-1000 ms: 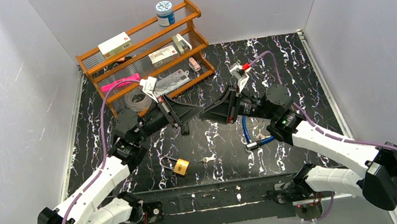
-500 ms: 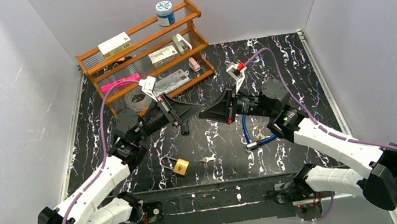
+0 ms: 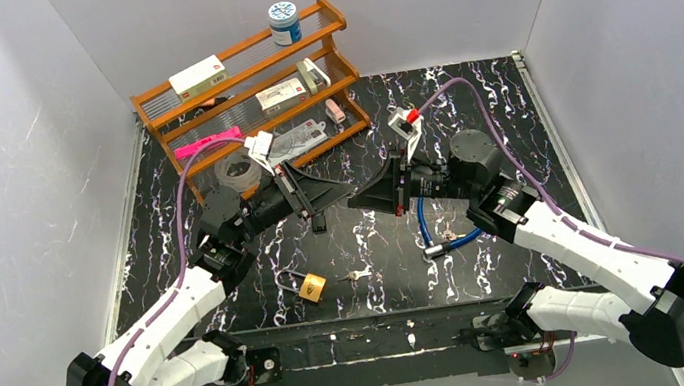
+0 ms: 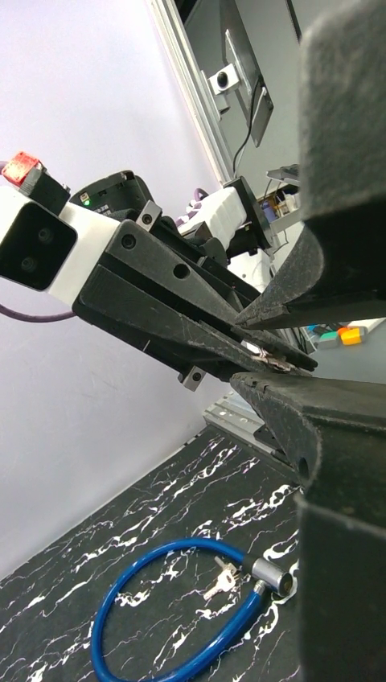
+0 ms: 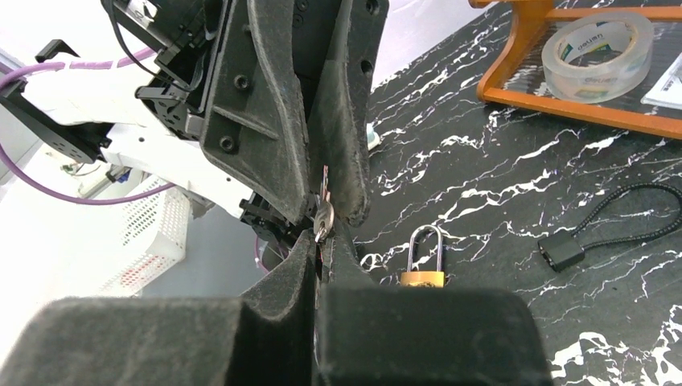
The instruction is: Unlock with the key
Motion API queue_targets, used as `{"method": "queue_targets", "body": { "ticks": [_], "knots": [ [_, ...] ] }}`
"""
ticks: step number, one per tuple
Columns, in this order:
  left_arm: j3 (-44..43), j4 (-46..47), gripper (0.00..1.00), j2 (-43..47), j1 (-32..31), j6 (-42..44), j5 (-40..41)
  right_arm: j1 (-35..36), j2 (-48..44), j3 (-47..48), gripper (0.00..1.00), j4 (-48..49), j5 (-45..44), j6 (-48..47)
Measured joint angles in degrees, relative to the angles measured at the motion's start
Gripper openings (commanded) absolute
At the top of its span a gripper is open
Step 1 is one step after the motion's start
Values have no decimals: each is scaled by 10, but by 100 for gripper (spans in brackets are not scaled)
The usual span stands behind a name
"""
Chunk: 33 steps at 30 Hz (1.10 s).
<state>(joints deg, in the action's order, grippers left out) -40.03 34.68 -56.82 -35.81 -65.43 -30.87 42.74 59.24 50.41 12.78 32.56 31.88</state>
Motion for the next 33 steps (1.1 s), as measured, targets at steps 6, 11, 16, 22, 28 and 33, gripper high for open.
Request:
{"method": "queue_targets", "body": {
  "ticks": [6,11,16,22,28,33],
  "knots": [
    [0,0,14,0,0,0,0,0,-4,0,1,-27,-7,-6],
    [0,-3,5,2,0,3,1,0,-11,0,1,-33,-16,-6],
    [0,-20,0,7,0,13,9,0,-12,0,11,-33,-20,-3],
    [-1,-37,0,19,0,33,17,0,-15,-1,50,-33,-25,7],
    [-12,-52,0,21,0,57,-2,0,-18,-2,29,-32,-40,14],
    [-24,-61,0,20,0,80,-17,4,-24,-2,21,-22,-37,8]
  ]
}}
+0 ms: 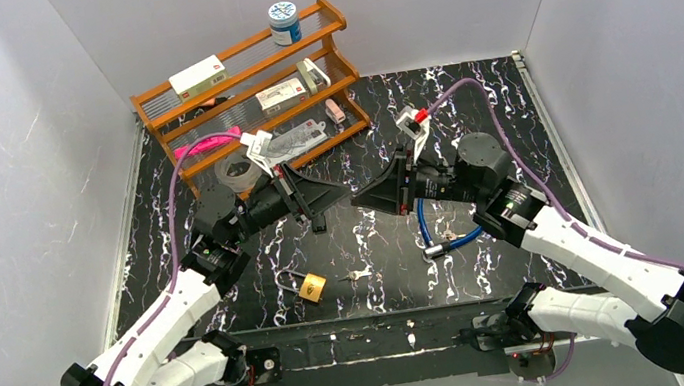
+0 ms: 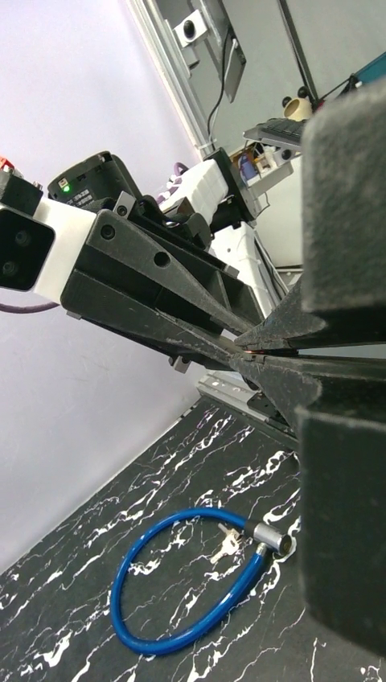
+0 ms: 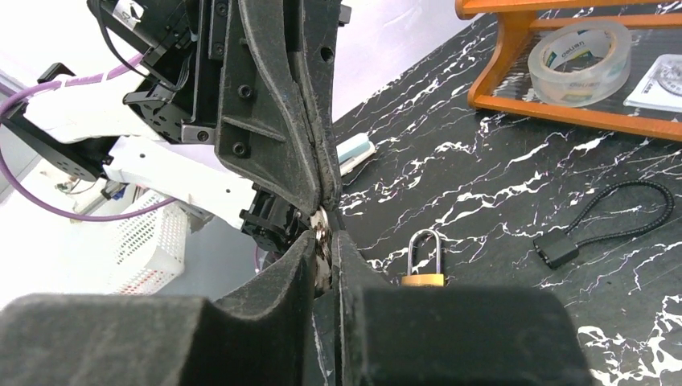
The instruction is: Unlock with the key
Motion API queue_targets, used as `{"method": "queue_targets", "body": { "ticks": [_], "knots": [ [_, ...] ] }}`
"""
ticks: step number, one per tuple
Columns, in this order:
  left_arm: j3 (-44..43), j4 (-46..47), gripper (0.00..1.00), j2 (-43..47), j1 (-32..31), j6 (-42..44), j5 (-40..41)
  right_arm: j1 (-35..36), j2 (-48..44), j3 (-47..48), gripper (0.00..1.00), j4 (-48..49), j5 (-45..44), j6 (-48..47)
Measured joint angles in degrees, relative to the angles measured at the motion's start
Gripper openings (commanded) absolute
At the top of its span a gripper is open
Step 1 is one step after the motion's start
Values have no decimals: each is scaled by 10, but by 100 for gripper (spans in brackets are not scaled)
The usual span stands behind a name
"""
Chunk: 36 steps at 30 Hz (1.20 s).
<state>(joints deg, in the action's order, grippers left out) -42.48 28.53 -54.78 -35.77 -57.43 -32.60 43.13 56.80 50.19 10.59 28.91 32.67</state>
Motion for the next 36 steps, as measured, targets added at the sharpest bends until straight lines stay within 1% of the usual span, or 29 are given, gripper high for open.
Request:
{"method": "queue_targets", "body": {
  "ticks": [3,6,10,12,15,19,24,27,31,36],
  "knots": [
    [-4,1,0,0,0,6,-10,0,-3,0,29,0,3,-6],
    [-5,1,0,0,0,10,-19,0,-1,1,31,-1,11,-15],
    [-5,2,0,-1,0,14,-28,0,4,3,30,-1,19,-22],
    [-5,2,0,-1,0,17,-31,0,4,3,28,-1,24,-27],
    [-5,2,0,-2,0,22,-37,0,3,3,27,-1,30,-30],
    [-7,6,0,-2,0,26,-44,0,2,3,27,0,35,-30],
    [-7,17,0,-2,0,26,-53,0,1,8,38,-2,40,-31],
    [-7,23,0,-2,0,27,-60,0,6,12,39,-1,42,-31],
    [-7,23,0,-2,0,30,-63,0,12,15,26,2,51,-28],
    [-7,25,0,-2,0,35,-65,0,18,19,1,7,68,-25]
  ]
}}
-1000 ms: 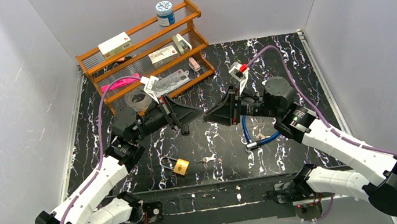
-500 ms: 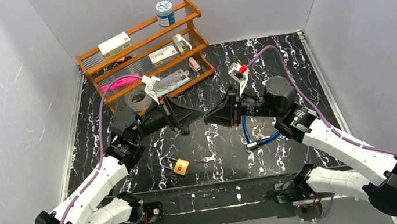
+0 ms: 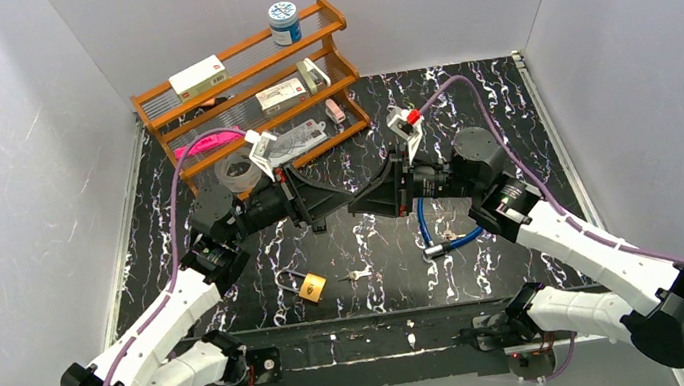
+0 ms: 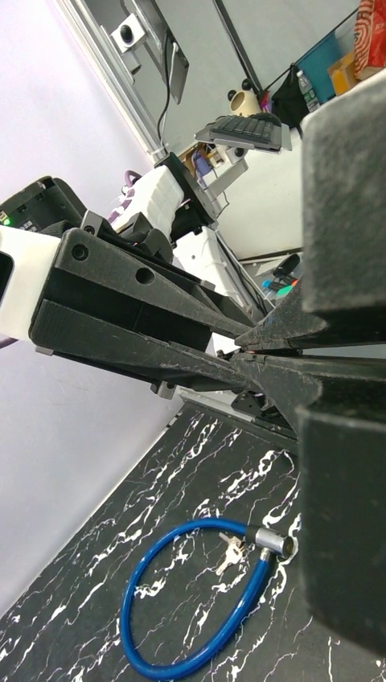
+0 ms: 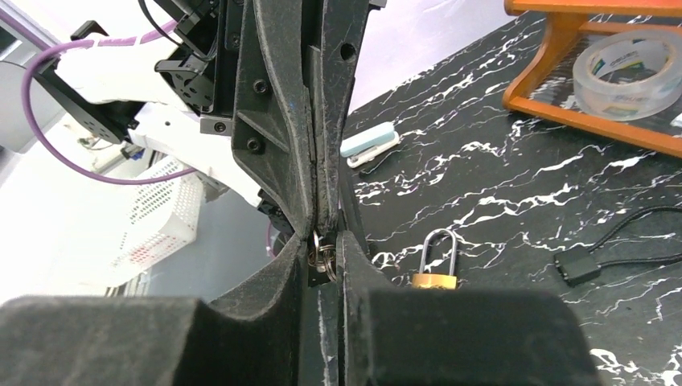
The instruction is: Unlock with the key
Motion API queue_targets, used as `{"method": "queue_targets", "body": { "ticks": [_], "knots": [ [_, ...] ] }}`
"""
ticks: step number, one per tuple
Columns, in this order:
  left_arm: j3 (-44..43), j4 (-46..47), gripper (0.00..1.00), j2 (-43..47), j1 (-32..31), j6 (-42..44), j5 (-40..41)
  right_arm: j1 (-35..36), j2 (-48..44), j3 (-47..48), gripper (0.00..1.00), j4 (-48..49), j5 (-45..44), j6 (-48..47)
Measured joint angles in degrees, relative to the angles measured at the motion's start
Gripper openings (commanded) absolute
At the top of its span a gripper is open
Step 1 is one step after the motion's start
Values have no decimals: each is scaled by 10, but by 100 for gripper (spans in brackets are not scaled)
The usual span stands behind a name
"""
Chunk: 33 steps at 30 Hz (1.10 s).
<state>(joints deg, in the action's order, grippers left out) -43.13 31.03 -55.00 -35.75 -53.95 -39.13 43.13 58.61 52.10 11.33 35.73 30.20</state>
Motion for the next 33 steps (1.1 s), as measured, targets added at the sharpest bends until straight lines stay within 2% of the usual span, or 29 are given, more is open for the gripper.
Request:
{"method": "queue_targets", "body": {
  "ticks": [4,5,7,12,17,22,33],
  "knots": [
    [0,2,0,0,0,0,-3,0,2,0,1,6,5,1],
    [0,3,5,0,0,0,-2,0,2,0,1,8,5,2],
    [0,8,9,1,0,-6,8,0,2,0,1,14,4,5],
    [0,54,26,3,-3,-51,55,0,1,-17,1,48,-16,19],
    [6,84,37,3,-3,-81,83,-1,-1,-49,1,92,-34,56],
    [20,96,53,5,-3,-88,97,-1,-9,-69,1,121,-60,84],
    [69,99,61,9,-4,-95,106,-2,-52,-92,1,167,-160,172]
  ]
}}
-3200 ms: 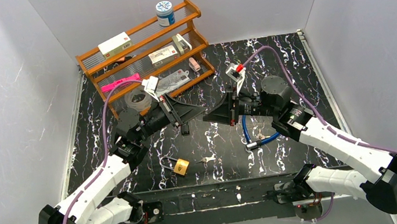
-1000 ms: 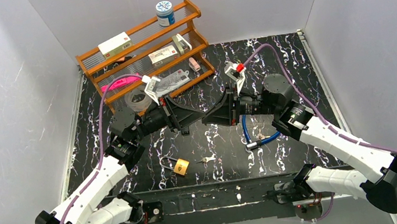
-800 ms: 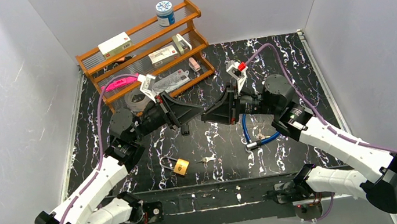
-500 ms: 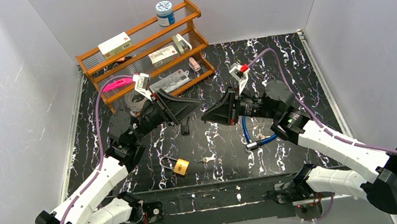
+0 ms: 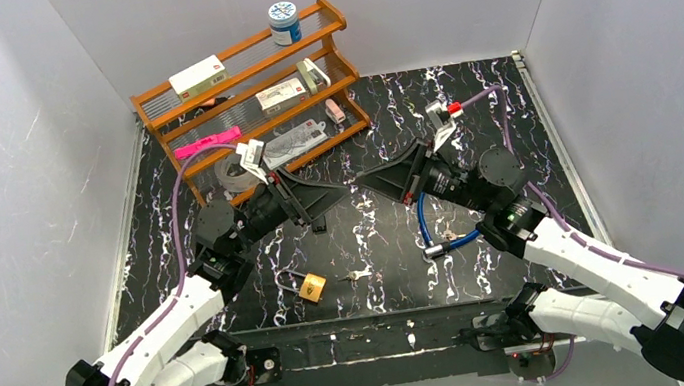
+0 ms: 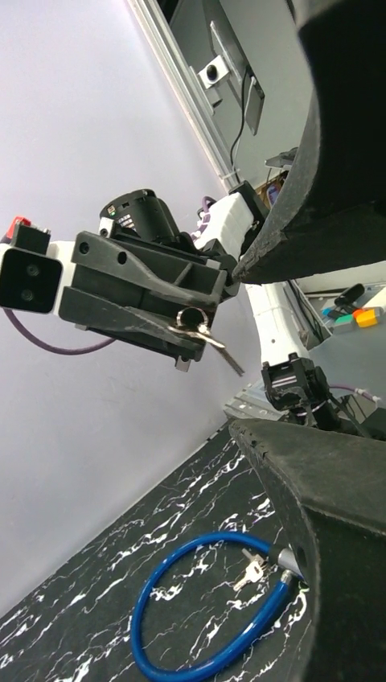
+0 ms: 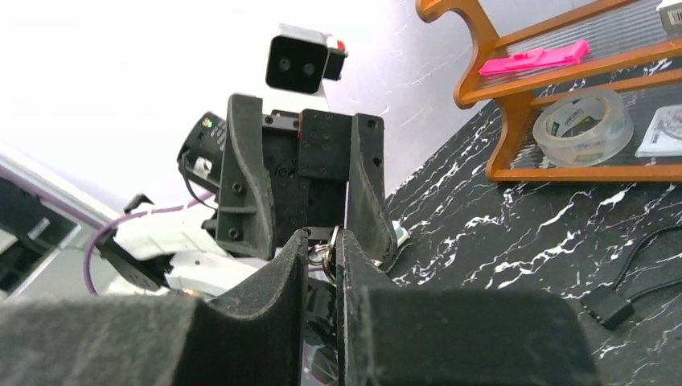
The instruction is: Unlock with the key
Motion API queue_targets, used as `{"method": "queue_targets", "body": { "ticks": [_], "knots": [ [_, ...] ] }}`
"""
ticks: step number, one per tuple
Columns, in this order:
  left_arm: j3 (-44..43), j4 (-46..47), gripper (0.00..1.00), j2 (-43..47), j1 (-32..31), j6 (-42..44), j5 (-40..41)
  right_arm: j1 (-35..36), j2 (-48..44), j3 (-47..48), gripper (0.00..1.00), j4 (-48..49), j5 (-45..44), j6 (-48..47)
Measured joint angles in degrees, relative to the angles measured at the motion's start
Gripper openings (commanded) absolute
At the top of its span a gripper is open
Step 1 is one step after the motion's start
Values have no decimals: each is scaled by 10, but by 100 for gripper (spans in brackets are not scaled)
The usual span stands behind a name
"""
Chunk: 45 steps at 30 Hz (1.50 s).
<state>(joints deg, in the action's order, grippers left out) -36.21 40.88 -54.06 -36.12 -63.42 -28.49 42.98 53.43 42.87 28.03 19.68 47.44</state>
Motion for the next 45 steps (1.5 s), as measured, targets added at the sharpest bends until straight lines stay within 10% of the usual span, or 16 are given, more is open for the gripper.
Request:
{"method": "queue_targets", "body": {
  "ticks": [13,23,45],
  "knots": [
    [3,55,54,-14,-4,-16,6,-2,-2,-4,1,9,-31,77],
    [1,73,24,-31,-11,-19,10,-2,0,-4,1,9,-23,95],
    [-20,87,0,-52,-11,-6,-22,-4,3,-1,3,4,-15,113]
  ]
}}
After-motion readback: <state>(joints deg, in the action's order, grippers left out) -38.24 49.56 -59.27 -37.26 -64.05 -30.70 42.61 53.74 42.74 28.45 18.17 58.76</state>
